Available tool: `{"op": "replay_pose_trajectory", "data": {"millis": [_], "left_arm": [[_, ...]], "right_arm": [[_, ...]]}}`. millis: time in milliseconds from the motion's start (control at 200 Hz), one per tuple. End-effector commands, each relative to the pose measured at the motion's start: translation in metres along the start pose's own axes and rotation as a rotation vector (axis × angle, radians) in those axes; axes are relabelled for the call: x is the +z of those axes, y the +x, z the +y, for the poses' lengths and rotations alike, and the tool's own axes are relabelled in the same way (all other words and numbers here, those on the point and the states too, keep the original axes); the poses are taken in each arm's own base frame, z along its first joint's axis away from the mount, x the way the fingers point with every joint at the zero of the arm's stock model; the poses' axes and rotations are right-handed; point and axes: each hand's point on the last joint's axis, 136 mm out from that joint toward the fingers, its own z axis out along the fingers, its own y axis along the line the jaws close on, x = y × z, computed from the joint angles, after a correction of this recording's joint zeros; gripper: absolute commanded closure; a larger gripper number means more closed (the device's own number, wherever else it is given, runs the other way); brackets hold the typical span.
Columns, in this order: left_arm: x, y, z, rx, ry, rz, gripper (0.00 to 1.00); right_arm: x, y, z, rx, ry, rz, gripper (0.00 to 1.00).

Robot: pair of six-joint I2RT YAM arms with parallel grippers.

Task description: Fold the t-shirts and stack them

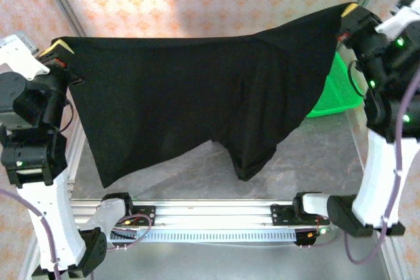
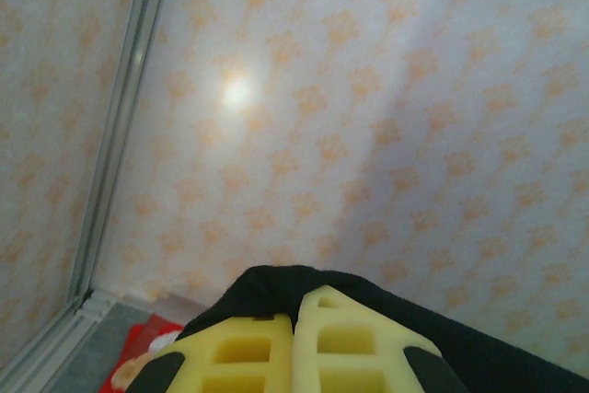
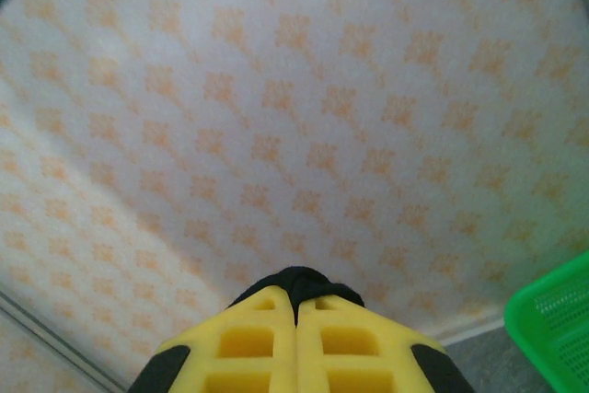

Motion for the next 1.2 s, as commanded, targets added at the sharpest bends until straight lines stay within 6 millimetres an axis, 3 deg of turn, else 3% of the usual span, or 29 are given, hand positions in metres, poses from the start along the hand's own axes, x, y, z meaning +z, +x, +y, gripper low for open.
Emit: {"op": "replay_pose_trajectory", "data": {"millis": [0, 300, 385, 550, 676, 811, 851, 871, 996, 1196], "left_arm": [[0.042, 0.034, 0.028, 0.048, -0.107, 0.075, 1.0], [0.151, 0.173, 0.113, 0.181, -0.325, 0.387, 1.0], [0.18, 0.206, 0.137, 0.225, -0.386, 0.457, 1.0], [0.222, 0.254, 0.175, 0.293, -0.467, 0.579, 1.0], [0.245, 0.281, 0.19, 0.336, -0.481, 0.659, 1.0], [0.259, 0.297, 0.199, 0.351, -0.49, 0.698, 1.0], [0.261, 0.294, 0.198, 0.347, -0.485, 0.692, 1.0], [0.265, 0.307, 0.203, 0.346, -0.486, 0.719, 1.0], [0.273, 0.321, 0.205, 0.33, -0.466, 0.75, 1.0], [0.279, 0.316, 0.203, 0.267, -0.427, 0.74, 1.0]], "right_arm": [[0.06, 0.025, -0.018, -0.005, 0.005, 0.079, 1.0], [0.216, 0.174, -0.129, -0.032, 0.182, 0.393, 1.0], [0.262, 0.229, -0.159, -0.052, 0.226, 0.491, 1.0], [0.321, 0.303, -0.177, -0.099, 0.245, 0.585, 1.0], [0.345, 0.347, -0.18, -0.114, 0.24, 0.594, 1.0], [0.356, 0.37, -0.189, -0.075, 0.257, 0.574, 1.0], [0.358, 0.373, -0.19, -0.072, 0.26, 0.569, 1.0], [0.358, 0.374, -0.19, -0.071, 0.261, 0.567, 1.0], [0.361, 0.38, -0.189, -0.048, 0.25, 0.565, 1.0], [0.355, 0.376, -0.176, 0.024, 0.239, 0.576, 1.0]]}}
